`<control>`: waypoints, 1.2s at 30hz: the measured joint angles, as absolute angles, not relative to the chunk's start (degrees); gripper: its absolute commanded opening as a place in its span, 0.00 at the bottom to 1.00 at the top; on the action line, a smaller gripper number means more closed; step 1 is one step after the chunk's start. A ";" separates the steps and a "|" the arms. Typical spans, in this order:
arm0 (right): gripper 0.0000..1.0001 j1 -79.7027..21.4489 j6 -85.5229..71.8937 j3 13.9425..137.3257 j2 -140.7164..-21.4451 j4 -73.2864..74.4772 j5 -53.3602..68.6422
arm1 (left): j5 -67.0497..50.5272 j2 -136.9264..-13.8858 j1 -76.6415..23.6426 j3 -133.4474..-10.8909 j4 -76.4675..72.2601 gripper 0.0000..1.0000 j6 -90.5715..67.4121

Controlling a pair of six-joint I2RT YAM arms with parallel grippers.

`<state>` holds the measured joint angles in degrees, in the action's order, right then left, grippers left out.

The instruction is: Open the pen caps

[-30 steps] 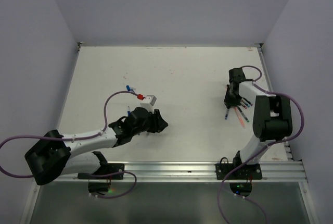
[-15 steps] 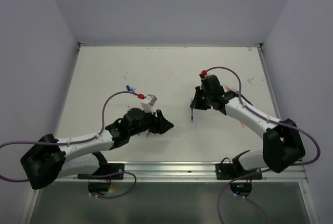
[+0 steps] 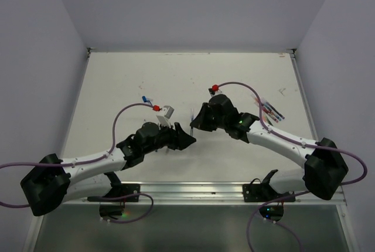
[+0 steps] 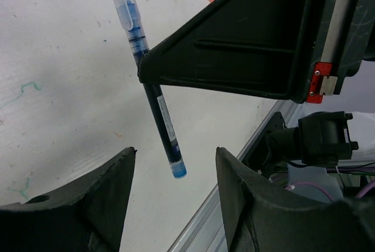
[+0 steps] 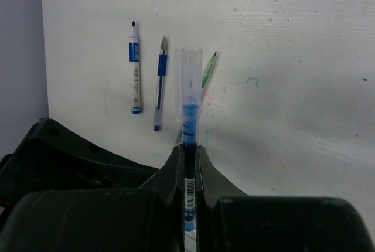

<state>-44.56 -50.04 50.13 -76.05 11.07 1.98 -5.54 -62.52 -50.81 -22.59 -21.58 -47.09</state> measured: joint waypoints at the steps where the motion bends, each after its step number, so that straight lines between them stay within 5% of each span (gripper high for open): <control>1: 0.00 -45.04 -50.54 50.13 -76.09 10.74 1.87 | -5.52 -62.59 -50.81 -22.59 -21.58 0.59 -47.29; 7: 0.00 -46.63 -53.01 50.13 -76.09 8.47 0.97 | -5.30 -64.05 -50.81 -22.59 -21.45 0.51 -47.48; 10: 0.00 -46.94 -53.84 50.13 -76.09 7.38 0.97 | -5.02 -64.62 -50.81 -22.59 -21.19 0.28 -47.70; 11: 0.00 -47.00 -54.00 50.13 -76.09 7.16 1.02 | -4.82 -64.64 -50.81 -22.59 -21.12 0.08 -47.77; 12: 0.00 -47.05 -54.02 50.13 -76.09 6.98 1.02 | -4.73 -64.62 -50.81 -22.59 -21.15 0.00 -48.03; 16: 0.47 -47.16 -53.82 50.24 -76.12 6.63 0.97 | -3.66 -64.25 -50.81 -22.59 -20.10 0.00 -47.42; 18: 0.60 -47.27 -52.73 50.50 -76.09 6.63 0.99 | -3.57 -63.46 -50.83 -22.59 -19.84 0.00 -47.31; 20: 0.63 -47.37 -51.79 51.24 -76.09 6.96 0.95 | -3.36 -62.41 -50.83 -22.57 -19.73 0.00 -47.31; 29: 0.48 -47.57 -48.07 56.45 -77.65 8.08 0.03 | -3.20 -58.98 -50.83 -20.60 -19.16 0.00 -47.29; 36: 0.16 -47.57 -45.08 59.11 -80.27 8.58 -0.25 | -3.01 -55.92 -50.78 -19.59 -18.46 0.00 -47.33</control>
<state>-47.57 -45.08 59.11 -80.27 8.58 -0.25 -3.01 -55.92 -50.78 -19.59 -18.46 -47.33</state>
